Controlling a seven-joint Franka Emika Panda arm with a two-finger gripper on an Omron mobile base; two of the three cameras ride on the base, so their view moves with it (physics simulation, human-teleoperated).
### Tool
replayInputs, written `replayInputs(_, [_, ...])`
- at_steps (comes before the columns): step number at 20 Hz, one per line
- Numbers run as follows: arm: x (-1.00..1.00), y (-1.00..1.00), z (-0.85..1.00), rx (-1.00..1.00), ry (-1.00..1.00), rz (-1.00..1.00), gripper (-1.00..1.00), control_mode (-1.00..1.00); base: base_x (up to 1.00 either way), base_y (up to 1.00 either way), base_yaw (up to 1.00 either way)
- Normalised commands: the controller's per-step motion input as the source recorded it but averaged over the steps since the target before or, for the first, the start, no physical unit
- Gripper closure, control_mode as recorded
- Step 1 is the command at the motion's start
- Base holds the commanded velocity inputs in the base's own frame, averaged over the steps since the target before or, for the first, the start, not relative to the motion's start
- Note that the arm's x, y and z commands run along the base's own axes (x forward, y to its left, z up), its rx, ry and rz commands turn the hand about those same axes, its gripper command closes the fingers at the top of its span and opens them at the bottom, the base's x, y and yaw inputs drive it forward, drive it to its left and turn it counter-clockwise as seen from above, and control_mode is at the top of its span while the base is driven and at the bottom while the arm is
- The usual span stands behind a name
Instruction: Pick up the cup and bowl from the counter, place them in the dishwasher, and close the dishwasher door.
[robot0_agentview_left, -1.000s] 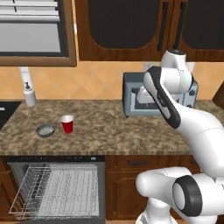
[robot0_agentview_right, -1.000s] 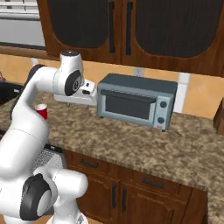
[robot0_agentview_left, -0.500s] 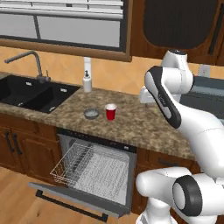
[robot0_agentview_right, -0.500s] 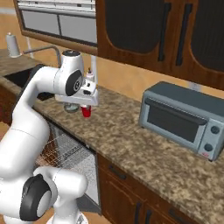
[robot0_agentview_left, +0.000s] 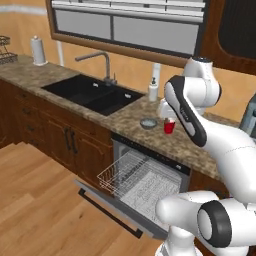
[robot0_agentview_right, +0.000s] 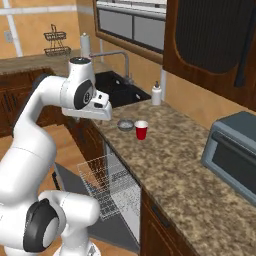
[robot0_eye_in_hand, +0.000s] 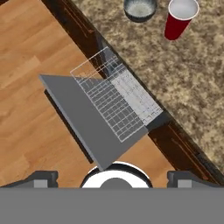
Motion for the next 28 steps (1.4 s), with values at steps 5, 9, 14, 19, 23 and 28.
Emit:
replayInputs(5, [0.00,0.00,0.00,0.00,0.00,0.00,-1.00,1.00,0.00,-0.37,0.43])
replayInputs(9, [0.00,0.00,0.00,0.00,0.00,0.00,-1.00,1.00,0.01,-0.44,0.26])
replayInputs(14, [0.01,-0.25,-0.07,0.02,0.00,0.07,-1.00,-1.00,0.00,-0.32,0.12])
replayInputs(19, [0.31,-0.67,-0.19,0.10,0.01,0.12,-1.00,-1.00,0.00,0.00,0.00])
replayInputs(23, [0.50,-0.76,-0.28,0.04,0.00,0.07,-1.00,-1.00,0.00,0.00,0.00])
replayInputs(28, [0.74,-0.55,-0.37,-0.04,0.03,0.03,-1.00,-1.00,0.00,0.00,0.00])
